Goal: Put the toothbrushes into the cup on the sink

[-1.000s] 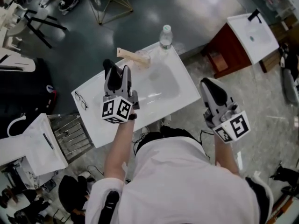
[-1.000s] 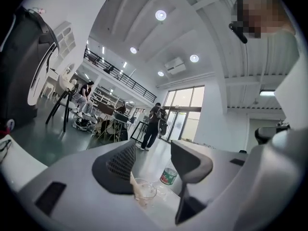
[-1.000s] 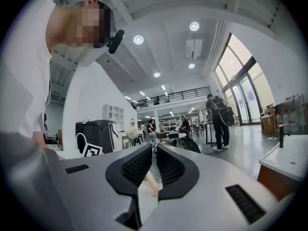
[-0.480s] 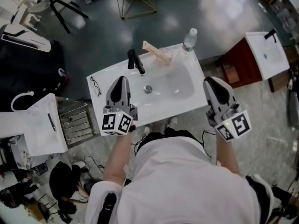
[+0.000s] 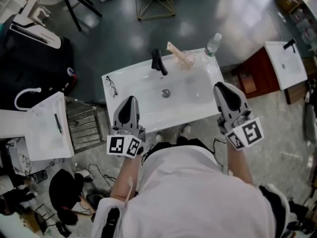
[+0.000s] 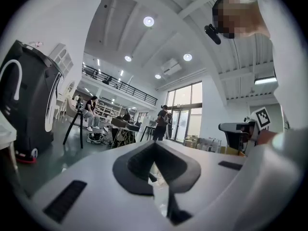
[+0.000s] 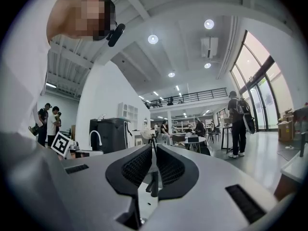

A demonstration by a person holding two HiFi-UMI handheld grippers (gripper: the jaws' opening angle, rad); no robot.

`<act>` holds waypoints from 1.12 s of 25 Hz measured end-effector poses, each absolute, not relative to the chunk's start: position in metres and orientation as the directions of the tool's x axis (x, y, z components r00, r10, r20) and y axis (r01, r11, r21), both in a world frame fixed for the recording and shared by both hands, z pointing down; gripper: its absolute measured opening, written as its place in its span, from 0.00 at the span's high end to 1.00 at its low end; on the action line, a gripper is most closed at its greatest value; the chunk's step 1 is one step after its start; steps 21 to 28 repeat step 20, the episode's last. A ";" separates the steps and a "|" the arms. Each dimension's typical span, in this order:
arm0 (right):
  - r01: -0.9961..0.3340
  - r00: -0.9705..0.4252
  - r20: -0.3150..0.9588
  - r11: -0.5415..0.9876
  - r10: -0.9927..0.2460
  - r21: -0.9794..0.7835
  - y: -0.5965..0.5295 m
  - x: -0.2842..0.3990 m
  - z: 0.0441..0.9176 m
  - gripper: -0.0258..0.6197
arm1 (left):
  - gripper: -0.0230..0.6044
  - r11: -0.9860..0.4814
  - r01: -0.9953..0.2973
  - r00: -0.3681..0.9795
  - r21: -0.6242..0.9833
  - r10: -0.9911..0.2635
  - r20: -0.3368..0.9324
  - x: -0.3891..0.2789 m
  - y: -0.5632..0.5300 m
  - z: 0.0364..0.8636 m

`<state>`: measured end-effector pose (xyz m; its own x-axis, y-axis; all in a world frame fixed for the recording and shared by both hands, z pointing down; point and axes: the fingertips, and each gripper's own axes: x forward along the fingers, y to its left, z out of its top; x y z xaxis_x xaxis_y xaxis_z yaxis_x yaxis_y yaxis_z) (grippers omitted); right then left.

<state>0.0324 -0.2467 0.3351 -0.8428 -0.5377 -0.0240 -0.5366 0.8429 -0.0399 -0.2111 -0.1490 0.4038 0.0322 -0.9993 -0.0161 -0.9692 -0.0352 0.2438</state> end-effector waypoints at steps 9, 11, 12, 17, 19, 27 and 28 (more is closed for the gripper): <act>-0.583 -0.813 -0.008 0.813 -0.583 -0.021 -0.225 0.024 0.331 0.88 | 0.96 -0.063 -0.967 0.058 0.246 -0.998 -0.028 -0.231 -0.133 0.399; -0.593 -0.805 -0.008 0.805 -0.593 -0.021 -0.221 0.020 0.332 0.88 | 0.96 -0.074 -0.965 0.069 0.251 -0.997 -0.030 -0.234 -0.132 0.399; -0.597 -0.802 -0.009 0.802 -0.597 -0.021 -0.218 0.018 0.332 0.88 | 0.96 -0.079 -0.964 0.074 0.254 -0.997 -0.029 -0.236 -0.130 0.400; -0.615 -0.788 -0.003 0.788 -0.616 -0.022 -0.207 0.015 0.333 0.88 | 0.96 -0.098 -0.962 0.094 0.257 -0.995 -0.026 -0.242 -0.125 0.400; -0.623 -0.782 -0.002 0.782 -0.623 -0.021 -0.203 0.014 0.333 0.88 | 0.96 -0.105 -0.961 0.102 0.254 -0.994 -0.026 -0.245 -0.123 0.400; -0.627 -0.779 -0.002 0.779 -0.627 -0.020 -0.202 0.013 0.333 0.88 | 0.96 -0.108 -0.961 0.105 0.253 -0.994 -0.026 -0.246 -0.122 0.400; -0.627 -0.779 -0.002 0.779 -0.627 -0.020 -0.202 0.013 0.333 0.88 | 0.96 -0.108 -0.961 0.105 0.253 -0.994 -0.026 -0.246 -0.122 0.400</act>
